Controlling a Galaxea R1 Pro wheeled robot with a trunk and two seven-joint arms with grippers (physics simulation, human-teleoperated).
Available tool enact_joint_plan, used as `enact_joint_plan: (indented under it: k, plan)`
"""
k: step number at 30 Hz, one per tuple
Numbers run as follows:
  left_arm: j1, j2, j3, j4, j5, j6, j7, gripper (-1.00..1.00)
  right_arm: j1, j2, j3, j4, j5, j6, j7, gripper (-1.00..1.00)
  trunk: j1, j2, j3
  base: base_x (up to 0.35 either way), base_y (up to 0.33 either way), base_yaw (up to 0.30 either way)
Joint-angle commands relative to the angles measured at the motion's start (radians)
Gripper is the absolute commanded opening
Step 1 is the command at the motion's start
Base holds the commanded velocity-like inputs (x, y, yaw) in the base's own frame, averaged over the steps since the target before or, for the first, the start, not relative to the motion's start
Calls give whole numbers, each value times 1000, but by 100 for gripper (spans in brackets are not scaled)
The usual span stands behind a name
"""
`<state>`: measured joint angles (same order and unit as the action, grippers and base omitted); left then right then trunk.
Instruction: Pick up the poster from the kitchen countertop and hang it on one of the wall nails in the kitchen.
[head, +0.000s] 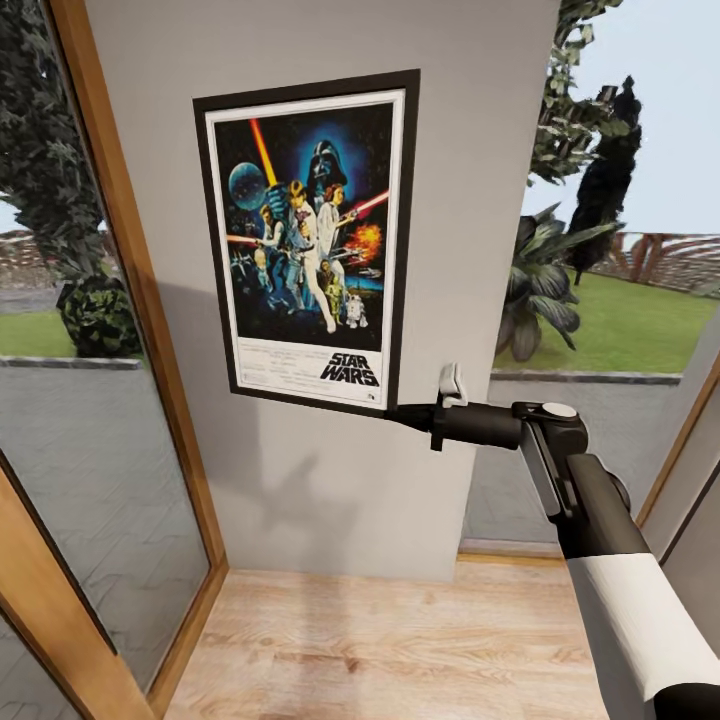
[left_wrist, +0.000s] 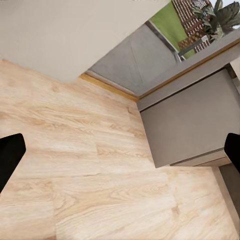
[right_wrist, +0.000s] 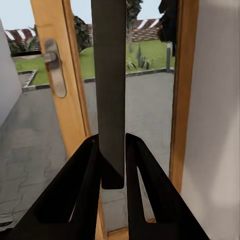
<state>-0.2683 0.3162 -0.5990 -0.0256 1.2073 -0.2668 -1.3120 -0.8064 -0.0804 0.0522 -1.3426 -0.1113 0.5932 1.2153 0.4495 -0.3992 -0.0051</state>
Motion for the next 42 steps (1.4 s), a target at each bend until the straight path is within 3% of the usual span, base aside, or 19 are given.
enact_joint_plan:
  k: [1,27,42]
  plan:
    - [0,0,-8,0,8,-6,-1,100,0,-1,2,0,-9,11,0,-100,0,-1,-1,45,0,0]
    - [0,6,-8,0,8,-5,-1,100,0,1,0,9,-7,11,-8,-100,0,-1,-1,39,0,0]
    - [0,9,-8,0,8,-5,-1,100,0,1,0,10,-8,11,-8,-100,0,-1,-1,153,0,0]
